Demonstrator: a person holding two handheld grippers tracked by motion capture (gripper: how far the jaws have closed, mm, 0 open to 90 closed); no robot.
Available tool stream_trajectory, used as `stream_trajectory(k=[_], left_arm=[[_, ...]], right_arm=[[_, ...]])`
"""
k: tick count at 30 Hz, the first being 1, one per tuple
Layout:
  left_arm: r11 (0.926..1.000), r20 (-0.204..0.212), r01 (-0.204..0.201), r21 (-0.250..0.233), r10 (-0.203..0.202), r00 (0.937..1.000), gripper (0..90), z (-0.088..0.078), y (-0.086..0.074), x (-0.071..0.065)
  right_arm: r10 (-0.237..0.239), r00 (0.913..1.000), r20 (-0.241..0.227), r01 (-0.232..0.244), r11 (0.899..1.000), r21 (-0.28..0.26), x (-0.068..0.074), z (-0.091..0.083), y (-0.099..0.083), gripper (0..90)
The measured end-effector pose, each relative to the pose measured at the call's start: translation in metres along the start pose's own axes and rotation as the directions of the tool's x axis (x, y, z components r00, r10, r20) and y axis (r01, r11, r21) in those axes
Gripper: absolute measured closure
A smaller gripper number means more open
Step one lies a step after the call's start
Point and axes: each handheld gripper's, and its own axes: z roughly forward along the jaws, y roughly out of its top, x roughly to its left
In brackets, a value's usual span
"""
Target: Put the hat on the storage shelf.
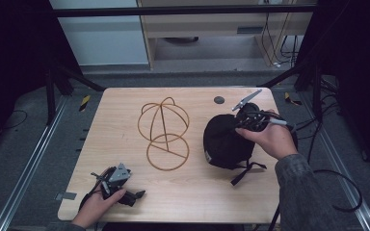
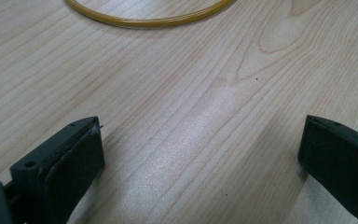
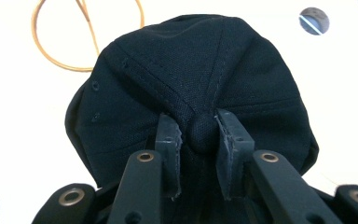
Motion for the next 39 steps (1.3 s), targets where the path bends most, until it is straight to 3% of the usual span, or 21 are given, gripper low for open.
stream_trajectory(k=[7, 12, 23, 28, 32, 39], left_arm=[[1.0, 0.0, 0.0, 0.0, 0.0, 1.0, 0.0, 0.0, 0.0, 0.0], [1.0, 0.0, 0.001, 0.0, -0.001, 1.0, 0.0, 0.0, 0.0, 0.0], [1.0, 0.0, 0.0, -0.001, 0.0, 1.0, 0.0, 0.0, 0.0, 0.0], [1.0, -0.001, 0.001, 0.0, -0.001, 1.0, 0.0, 0.0, 0.0, 0.0], [1.0, -0.001, 0.001, 0.0, -0.001, 1.0, 0.0, 0.0, 0.0, 0.0], [1.0, -0.001, 0.001, 0.0, -0.001, 1.0, 0.0, 0.0, 0.0, 0.0]], right_arm=[[0.016, 0.9999, -0.001, -0.016, 0.999, -0.045, -0.001, -0.014, -0.004, 73.0], [0.021, 0.9998, 0.002, -0.021, 0.994, -0.111, 0.001, -0.031, -0.006, 73.0], [0.017, 0.9998, 0.014, -0.014, 0.986, -0.166, 0.005, -0.051, -0.006, 73.1], [0.018, 0.9998, 0.01, -0.015, 0.98, -0.197, 0.009, -0.062, -0.005, 73.1], [0.019, 0.9998, -0.012, -0.021, 0.97, -0.242, 0.013, -0.071, -0.003, 73.1], [0.002, 0.9999, -0.017, -0.006, 0.966, -0.26, 0.019, -0.078, 0.004, 73.2]])
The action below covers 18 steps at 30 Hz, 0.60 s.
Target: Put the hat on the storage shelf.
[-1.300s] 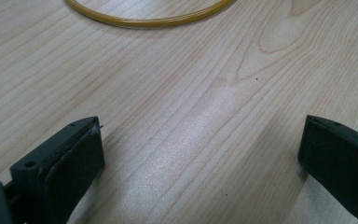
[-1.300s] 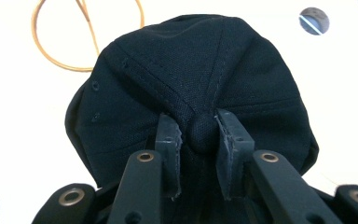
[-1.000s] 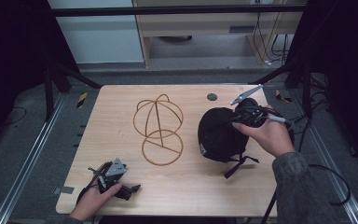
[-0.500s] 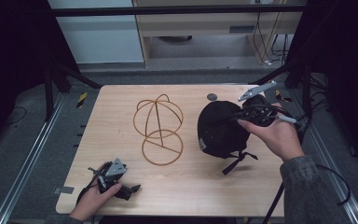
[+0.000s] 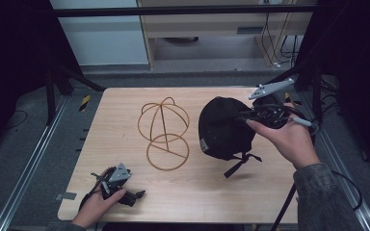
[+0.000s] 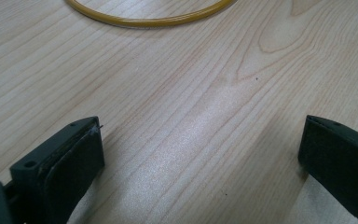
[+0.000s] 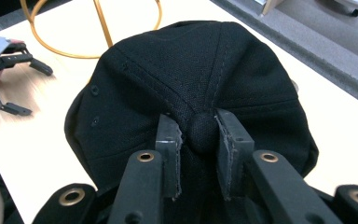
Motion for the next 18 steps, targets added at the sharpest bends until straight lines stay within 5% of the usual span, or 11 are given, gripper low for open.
stream_trajectory(k=[18], left_arm=[[1.0, 0.0, -0.001, 0.001, 0.001, 1.0, 0.0, 0.0, 0.0, 0.0]], right_arm=[[-0.033, 0.999, -0.029, 0.031, 0.997, -0.076, 0.019, -0.017, 0.016, 73.3]])
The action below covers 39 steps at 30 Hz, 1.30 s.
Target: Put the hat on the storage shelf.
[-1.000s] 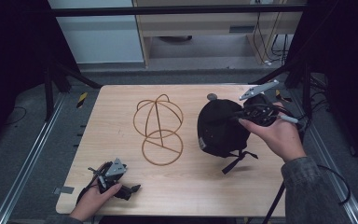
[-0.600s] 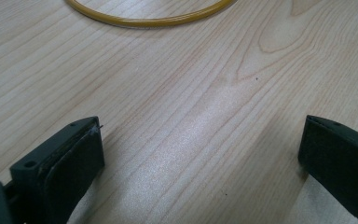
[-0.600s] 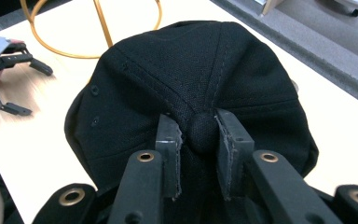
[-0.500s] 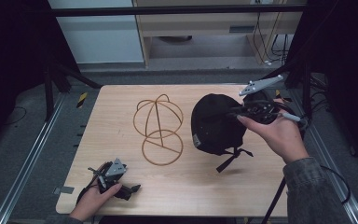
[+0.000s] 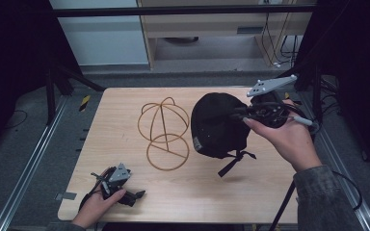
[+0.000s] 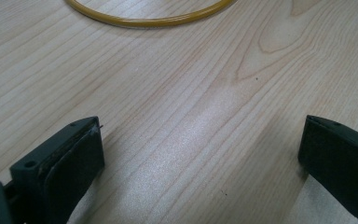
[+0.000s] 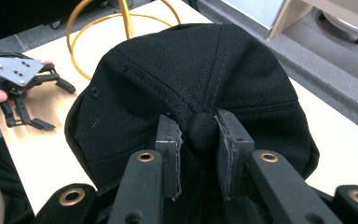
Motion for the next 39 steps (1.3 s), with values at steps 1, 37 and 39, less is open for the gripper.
stream_trajectory(k=[1, 37, 39], left_arm=[[1.0, 0.0, 0.0, 0.0, 0.0, 1.0, 0.0, 0.0, 0.0, 0.0], [1.0, 0.001, -0.001, 0.002, 0.001, 1.0, 0.0, 0.0, 0.0, 0.0], [1.0, 0.0, -0.001, 0.002, 0.001, 1.0, 0.0, 0.0, 0.0, 0.0]], right_arm=[[-0.003, 1.0, -0.001, 0.003, 1.0, -0.004, 0.001, 0.0, 0.001, 73.2], [-0.124, 0.9922, -0.016, 0.123, 0.992, -0.023, 0.033, 0.014, 0.08, 73.0], [-0.131, 0.9912, -0.018, 0.131, 0.991, -0.013, 0.034, 0.02, 0.085, 73.0]])
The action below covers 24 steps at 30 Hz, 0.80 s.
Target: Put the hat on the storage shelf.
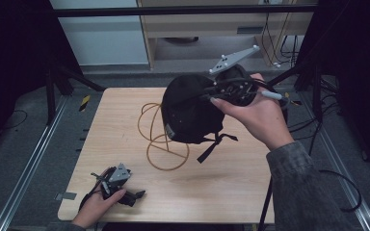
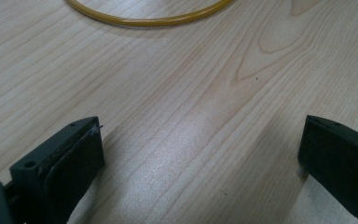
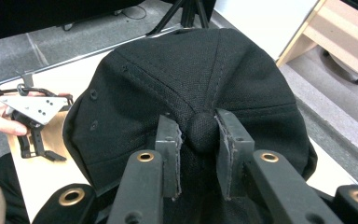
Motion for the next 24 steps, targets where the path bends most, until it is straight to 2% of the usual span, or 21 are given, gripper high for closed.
stream_trajectory(k=[9, 24], left_arm=[[1.0, 0.0, 0.0, 0.0, 0.0, 1.0, 0.0, 0.0, 0.0, 0.0], [1.0, 0.001, 0.001, 0.0, -0.001, 1.0, 0.0, 0.0, 0.0, 0.0]], right_arm=[[-0.015, 0.9999, 0.003, 0.015, 0.999, 0.034, -0.002, 0.02, 0.017, 73.0], [-0.007, 1.0, -0.004, 0.007, 0.999, 0.038, -0.004, 0.031, 0.024, 72.9]])
